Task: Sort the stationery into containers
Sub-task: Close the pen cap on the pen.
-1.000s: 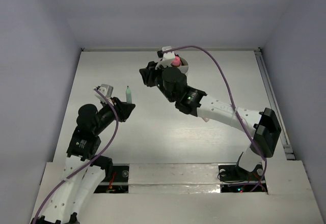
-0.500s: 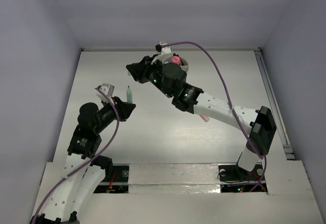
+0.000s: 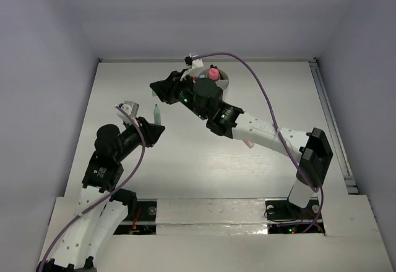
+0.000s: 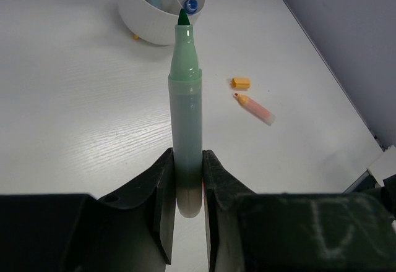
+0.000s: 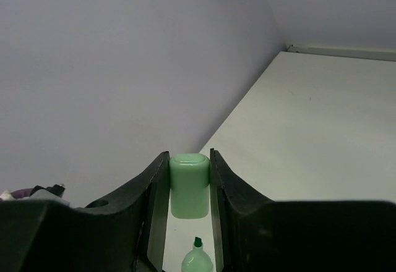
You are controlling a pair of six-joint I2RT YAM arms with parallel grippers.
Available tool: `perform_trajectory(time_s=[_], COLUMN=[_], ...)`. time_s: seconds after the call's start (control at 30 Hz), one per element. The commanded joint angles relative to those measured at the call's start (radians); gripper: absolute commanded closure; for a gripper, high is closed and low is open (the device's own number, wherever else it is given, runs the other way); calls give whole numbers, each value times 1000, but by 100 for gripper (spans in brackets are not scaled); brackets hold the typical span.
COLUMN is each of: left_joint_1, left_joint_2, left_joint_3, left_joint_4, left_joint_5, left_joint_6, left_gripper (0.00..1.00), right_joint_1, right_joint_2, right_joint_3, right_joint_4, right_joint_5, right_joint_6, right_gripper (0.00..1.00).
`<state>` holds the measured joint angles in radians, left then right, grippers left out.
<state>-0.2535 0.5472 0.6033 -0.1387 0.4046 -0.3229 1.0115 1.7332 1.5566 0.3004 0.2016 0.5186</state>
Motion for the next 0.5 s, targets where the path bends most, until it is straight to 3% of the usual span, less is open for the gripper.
perform_trajectory(time_s=[0.0,0.47], left_joint_1=[3,3], left_joint_2=[-1,0], left_joint_3=[19,21], left_joint_4=[53,50], left_joint_5=[0,-9], left_joint_6=[4,5], left_gripper=[100,100], right_joint_1=[19,29], right_joint_2=[25,26], right_joint_3=[26,-7], right_joint_4=[34,48], right_joint_5=[15,16], right_joint_6=[-23,-29], right_gripper=[100,100])
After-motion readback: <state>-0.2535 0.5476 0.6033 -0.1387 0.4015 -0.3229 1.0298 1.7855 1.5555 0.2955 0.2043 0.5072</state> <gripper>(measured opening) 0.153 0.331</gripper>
